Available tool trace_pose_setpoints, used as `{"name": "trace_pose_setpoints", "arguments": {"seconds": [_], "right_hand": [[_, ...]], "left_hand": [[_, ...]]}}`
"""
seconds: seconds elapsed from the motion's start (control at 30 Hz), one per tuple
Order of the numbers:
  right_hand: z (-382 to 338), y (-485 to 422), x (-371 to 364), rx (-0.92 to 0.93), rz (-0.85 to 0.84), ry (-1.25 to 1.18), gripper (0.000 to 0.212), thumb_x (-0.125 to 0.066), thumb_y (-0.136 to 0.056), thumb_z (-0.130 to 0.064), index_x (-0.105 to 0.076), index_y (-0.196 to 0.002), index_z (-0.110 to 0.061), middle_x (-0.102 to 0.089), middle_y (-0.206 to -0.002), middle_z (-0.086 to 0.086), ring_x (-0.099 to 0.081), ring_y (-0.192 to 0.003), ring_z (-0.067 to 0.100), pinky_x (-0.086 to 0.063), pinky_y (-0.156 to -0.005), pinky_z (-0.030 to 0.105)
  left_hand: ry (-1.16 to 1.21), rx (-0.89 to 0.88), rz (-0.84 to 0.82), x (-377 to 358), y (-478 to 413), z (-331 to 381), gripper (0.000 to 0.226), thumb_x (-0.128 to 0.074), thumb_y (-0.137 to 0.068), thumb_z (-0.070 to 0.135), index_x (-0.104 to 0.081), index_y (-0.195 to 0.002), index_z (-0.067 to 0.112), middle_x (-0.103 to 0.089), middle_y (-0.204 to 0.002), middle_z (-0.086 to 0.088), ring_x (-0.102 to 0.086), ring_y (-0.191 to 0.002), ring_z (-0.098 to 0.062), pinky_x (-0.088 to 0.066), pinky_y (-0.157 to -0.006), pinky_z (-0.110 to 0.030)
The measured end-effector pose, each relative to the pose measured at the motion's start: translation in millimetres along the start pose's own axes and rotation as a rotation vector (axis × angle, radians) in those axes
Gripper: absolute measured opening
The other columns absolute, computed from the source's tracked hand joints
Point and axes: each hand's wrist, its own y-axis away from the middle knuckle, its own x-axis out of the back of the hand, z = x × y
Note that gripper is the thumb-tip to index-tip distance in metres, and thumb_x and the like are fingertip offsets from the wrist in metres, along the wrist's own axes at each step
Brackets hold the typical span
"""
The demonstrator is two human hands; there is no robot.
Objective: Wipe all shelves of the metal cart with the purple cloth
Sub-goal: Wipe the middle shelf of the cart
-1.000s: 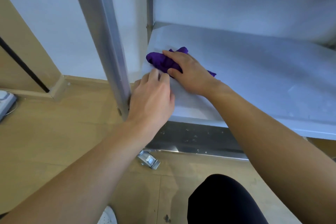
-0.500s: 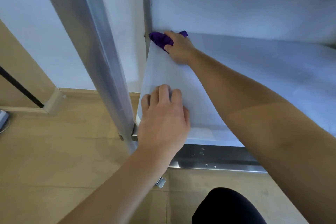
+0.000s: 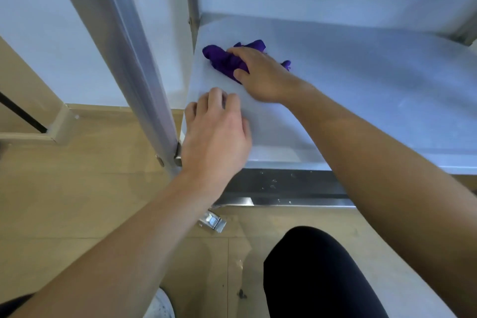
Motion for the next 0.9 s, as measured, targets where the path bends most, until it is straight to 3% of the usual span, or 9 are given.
{"name": "trace_pose_setpoints", "arguments": {"seconds": [0.1, 0.33, 0.47, 0.9], "right_hand": [[5.9, 50.2, 0.8, 0.028, 0.007, 0.013, 0.048, -0.041, -0.098, -0.024, -0.036, -0.146, -0.030, -0.040, -0.150, -0.006, -0.034, -0.137, 0.023, -0.030, -0.110, 0.041], [17.8, 135.5, 5.0, -0.010, 0.139, 0.055, 0.044, -0.044, -0.101, -0.029, -0.039, -0.144, -0.036, -0.037, -0.151, -0.013, -0.031, -0.140, 0.017, -0.026, -0.111, 0.030], [30.5, 155.6, 10.6, -0.032, 0.185, 0.087, 0.046, -0.043, -0.101, -0.030, -0.037, -0.147, -0.034, -0.036, -0.153, -0.012, -0.030, -0.143, 0.018, -0.029, -0.113, 0.034], [136.5, 216.9, 68.5, -0.271, 0.239, 0.095, 0.048, -0.042, -0.101, -0.030, -0.035, -0.148, -0.034, -0.032, -0.157, -0.007, -0.027, -0.145, 0.022, -0.028, -0.114, 0.040]], "left_hand": [[0.001, -0.005, 0.022, 0.4, 1.1, 0.2, 0.029, -0.037, -0.091, 0.017, -0.057, -0.108, 0.005, -0.054, -0.109, -0.012, -0.053, -0.101, -0.031, -0.039, -0.095, -0.043], [0.051, -0.006, 0.057, 0.5, 0.3, 1.2, 0.023, -0.039, -0.092, 0.016, -0.058, -0.101, 0.006, -0.055, -0.105, -0.012, -0.052, -0.099, -0.034, -0.038, -0.093, -0.045], [0.011, -0.055, 0.053, 3.4, -2.0, 11.1, 0.022, -0.044, -0.091, 0.012, -0.059, -0.104, 0.004, -0.056, -0.107, -0.013, -0.053, -0.098, -0.035, -0.040, -0.087, -0.046], [0.132, -0.423, -0.040, -25.3, 9.0, 158.5, 0.025, -0.042, -0.092, 0.012, -0.060, -0.108, 0.004, -0.056, -0.115, -0.012, -0.054, -0.102, -0.033, -0.044, -0.088, -0.044]]}}
